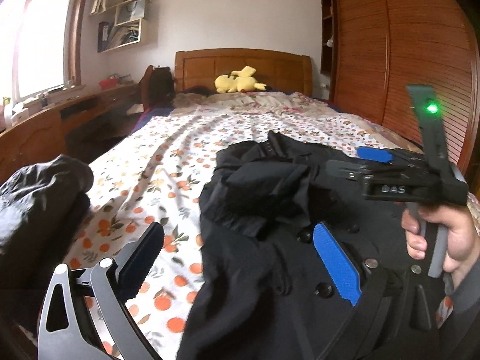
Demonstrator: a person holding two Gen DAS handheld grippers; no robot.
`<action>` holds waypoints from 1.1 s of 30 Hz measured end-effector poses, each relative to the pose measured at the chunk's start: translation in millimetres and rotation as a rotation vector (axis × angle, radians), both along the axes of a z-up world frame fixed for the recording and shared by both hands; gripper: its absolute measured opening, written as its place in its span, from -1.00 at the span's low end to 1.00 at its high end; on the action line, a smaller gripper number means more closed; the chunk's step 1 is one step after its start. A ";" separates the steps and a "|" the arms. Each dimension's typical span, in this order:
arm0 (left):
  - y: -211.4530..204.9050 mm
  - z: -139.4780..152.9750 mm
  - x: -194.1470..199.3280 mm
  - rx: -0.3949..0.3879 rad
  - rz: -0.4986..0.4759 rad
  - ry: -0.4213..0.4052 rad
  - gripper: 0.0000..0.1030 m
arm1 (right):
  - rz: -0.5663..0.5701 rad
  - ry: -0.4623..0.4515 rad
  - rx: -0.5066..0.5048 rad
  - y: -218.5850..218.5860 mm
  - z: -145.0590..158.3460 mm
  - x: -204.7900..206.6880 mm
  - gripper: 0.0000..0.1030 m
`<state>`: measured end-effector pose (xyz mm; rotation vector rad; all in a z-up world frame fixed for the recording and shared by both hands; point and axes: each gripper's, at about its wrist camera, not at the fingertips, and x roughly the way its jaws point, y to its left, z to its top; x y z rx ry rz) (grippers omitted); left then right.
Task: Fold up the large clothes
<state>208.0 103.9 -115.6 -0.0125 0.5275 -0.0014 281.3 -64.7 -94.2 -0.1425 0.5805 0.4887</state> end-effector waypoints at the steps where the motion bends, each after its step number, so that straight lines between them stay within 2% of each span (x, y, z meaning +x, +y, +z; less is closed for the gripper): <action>1: 3.3 -2.1 -2.3 -0.001 0.003 0.003 0.95 | 0.023 0.019 -0.014 9.9 -5.0 5.5 0.65; 4: 10.5 -6.6 -7.2 0.006 0.009 0.014 0.95 | 0.043 0.048 -0.031 24.1 -15.8 18.7 0.56; 8: 17.5 -10.8 -11.9 0.015 0.018 0.023 0.95 | 0.043 0.090 -0.018 32.4 -27.1 36.6 0.31; 10: 19.4 -13.0 -13.3 0.016 0.024 0.027 0.95 | 0.044 0.109 -0.010 33.9 -31.5 42.4 0.04; 11: 21.3 -14.4 -14.0 0.018 0.027 0.030 0.95 | 0.044 0.119 -0.007 34.4 -33.9 44.4 -0.26; 12: 22.2 -14.5 -14.2 0.021 0.029 0.032 0.95 | 0.049 0.129 -0.004 33.8 -36.3 45.5 -0.67; 13: 22.3 -14.7 -14.1 0.022 0.031 0.032 0.95 | 0.063 0.137 -0.004 34.0 -38.2 45.5 -0.84; 19: 22.0 -12.1 -15.8 0.015 0.029 0.025 0.95 | 0.064 0.116 0.014 21.2 -30.6 37.0 -0.89; 26: 11.1 -9.7 -15.4 0.026 0.004 0.012 0.95 | 0.002 0.077 0.149 -27.1 -4.4 17.5 -0.88; 30: 1.4 -7.6 -14.2 0.033 -0.012 0.002 0.95 | -0.136 0.058 0.144 -65.5 -7.6 16.7 -0.83; 31: -0.7 -7.4 -14.0 0.035 -0.015 0.000 0.95 | -0.192 0.067 0.124 -75.8 -12.1 19.9 -0.82; 33: -6.8 -7.2 -13.0 0.038 -0.026 -0.001 0.95 | -0.302 0.050 0.056 -90.6 -16.8 23.1 -0.67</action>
